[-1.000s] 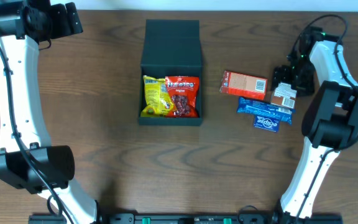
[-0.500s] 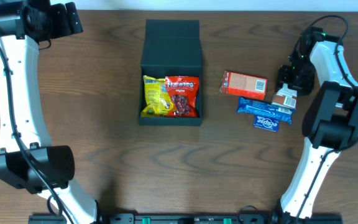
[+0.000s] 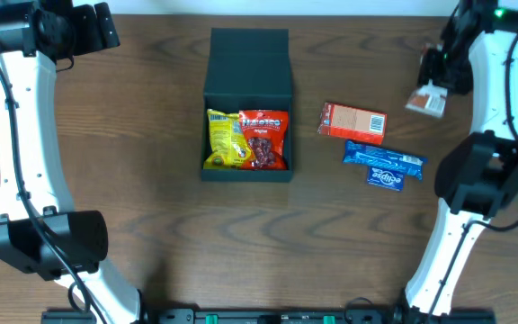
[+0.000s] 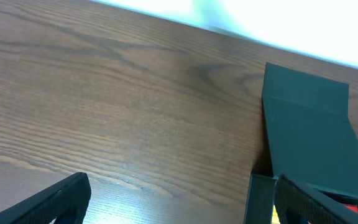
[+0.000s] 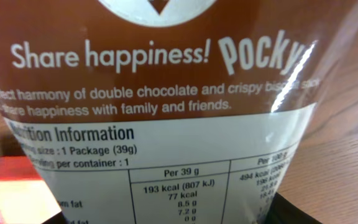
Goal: Pack container
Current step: 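Carry the Pocky box left and lower it into the box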
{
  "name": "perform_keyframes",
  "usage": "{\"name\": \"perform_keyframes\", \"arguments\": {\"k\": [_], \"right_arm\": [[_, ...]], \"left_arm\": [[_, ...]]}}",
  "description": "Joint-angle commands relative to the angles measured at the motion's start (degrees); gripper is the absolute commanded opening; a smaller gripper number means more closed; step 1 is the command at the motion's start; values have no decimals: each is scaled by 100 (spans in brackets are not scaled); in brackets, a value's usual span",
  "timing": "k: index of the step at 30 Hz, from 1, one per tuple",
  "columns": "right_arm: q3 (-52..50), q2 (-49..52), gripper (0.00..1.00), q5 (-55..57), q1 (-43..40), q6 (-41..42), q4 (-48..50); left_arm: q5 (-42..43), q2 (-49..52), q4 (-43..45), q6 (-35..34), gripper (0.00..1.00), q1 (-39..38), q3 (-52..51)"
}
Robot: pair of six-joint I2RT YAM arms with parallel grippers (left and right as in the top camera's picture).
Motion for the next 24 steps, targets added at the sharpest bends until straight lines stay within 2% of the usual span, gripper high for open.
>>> {"name": "perform_keyframes", "arguments": {"k": [1,5,9,16,24], "right_arm": [[608,-31,54,-31,483,55,-247],[809,-31,54,-144,1161,234,-382],[798,-31,49,-332,1882,404,-378],[741,-31,51,-330,3088,748,-448],[-111,-31,52,-354,4022,1631,-426]], "left_arm": [[-33,66,20,15,95,13,2],[-33,66,17,17,95,13,2],[-33,66,15,17,95,13,2],[-35,66,13,20,95,13,2],[-37,66,-81,22,95,13,2]]}}
